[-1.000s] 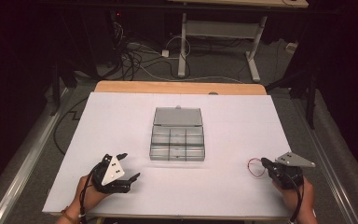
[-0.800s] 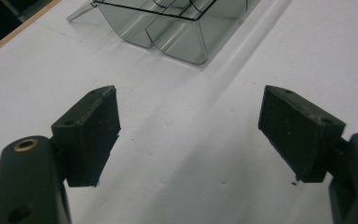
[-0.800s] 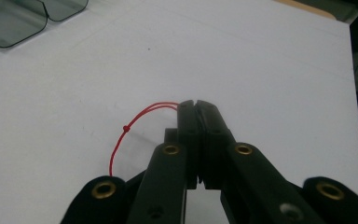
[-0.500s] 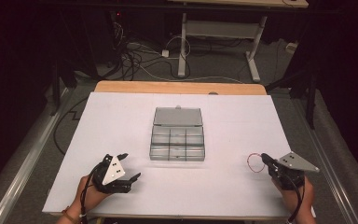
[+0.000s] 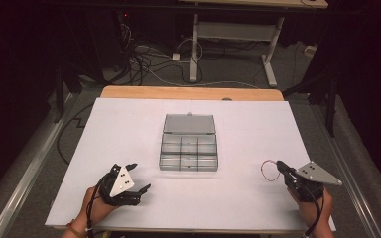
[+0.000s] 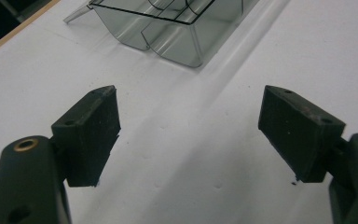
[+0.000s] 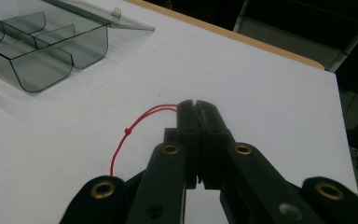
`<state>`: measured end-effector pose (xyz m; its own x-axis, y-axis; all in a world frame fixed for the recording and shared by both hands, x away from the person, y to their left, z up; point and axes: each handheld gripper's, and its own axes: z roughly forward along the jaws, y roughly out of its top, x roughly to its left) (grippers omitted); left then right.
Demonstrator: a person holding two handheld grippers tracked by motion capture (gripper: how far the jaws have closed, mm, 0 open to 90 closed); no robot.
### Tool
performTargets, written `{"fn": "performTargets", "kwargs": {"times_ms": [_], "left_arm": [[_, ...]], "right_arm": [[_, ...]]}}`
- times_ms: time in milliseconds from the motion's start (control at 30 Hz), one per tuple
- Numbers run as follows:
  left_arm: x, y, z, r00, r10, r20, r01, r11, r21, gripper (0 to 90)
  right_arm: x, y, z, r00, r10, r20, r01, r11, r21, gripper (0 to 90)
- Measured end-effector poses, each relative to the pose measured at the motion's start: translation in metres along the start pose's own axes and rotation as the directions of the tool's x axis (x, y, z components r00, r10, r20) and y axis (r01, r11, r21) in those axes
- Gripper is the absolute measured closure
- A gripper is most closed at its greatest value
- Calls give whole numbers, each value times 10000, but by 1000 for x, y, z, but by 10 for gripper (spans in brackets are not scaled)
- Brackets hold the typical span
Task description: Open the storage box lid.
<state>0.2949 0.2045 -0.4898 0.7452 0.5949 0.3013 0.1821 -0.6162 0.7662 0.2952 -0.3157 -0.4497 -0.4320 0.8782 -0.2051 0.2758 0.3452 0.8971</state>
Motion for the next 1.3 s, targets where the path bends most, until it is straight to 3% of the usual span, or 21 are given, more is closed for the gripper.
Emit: {"fn": "performTargets", "kwargs": {"times_ms": [367, 833, 1100, 1300], "left_arm": [[1, 0, -1, 9999, -4, -109, 4, 10000, 3, 203], [2, -1, 0, 9999, 58, -118, -57, 10000, 16, 202], [-1, 2, -2, 9994, 204, -286, -210, 9995, -214, 205], [2, 1, -3, 9995, 69, -307, -76, 9997, -239, 205]], "right_arm": [[6, 9, 8, 9988, -387, -295, 378, 9988, -302, 897], [11, 24, 16, 9981, -350, -508, 312, 9967, -749, 897], [22, 34, 23, 9965, -382, -747, 309, 9948, -966, 897], [25, 42, 32, 9950, -394, -913, 291, 9933, -1114, 898]]}}
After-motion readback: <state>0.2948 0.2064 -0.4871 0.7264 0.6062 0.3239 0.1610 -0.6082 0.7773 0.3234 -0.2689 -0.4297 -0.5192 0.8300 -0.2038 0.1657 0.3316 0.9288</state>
